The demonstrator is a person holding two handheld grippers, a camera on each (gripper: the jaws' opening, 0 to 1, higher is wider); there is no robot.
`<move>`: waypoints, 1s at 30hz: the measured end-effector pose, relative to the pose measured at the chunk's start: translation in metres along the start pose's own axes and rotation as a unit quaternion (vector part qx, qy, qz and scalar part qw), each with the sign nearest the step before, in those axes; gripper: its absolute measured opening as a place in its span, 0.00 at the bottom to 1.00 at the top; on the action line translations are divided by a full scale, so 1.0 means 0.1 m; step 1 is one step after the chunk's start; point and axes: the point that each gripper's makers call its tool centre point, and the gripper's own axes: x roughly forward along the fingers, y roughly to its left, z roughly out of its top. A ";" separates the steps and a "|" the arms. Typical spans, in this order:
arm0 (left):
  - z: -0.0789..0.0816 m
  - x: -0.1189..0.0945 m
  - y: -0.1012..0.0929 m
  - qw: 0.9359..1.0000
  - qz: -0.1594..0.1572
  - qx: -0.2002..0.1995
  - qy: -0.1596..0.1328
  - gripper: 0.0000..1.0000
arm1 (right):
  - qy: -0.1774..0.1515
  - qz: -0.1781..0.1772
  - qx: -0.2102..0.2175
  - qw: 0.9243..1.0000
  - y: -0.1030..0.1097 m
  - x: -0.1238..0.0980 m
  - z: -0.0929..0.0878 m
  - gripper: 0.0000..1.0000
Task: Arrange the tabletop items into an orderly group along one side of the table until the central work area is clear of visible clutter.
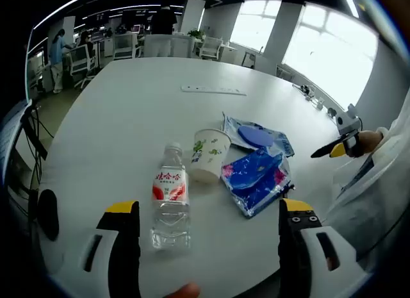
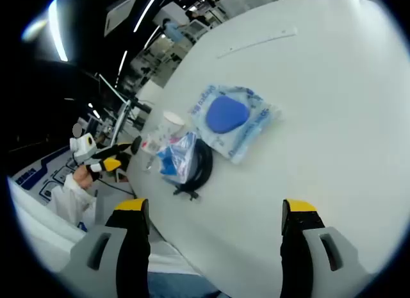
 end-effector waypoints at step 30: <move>-0.08 -0.05 0.05 1.000 0.012 -0.001 0.007 0.90 | -0.004 0.007 0.023 1.000 -0.02 -0.04 -0.04 0.79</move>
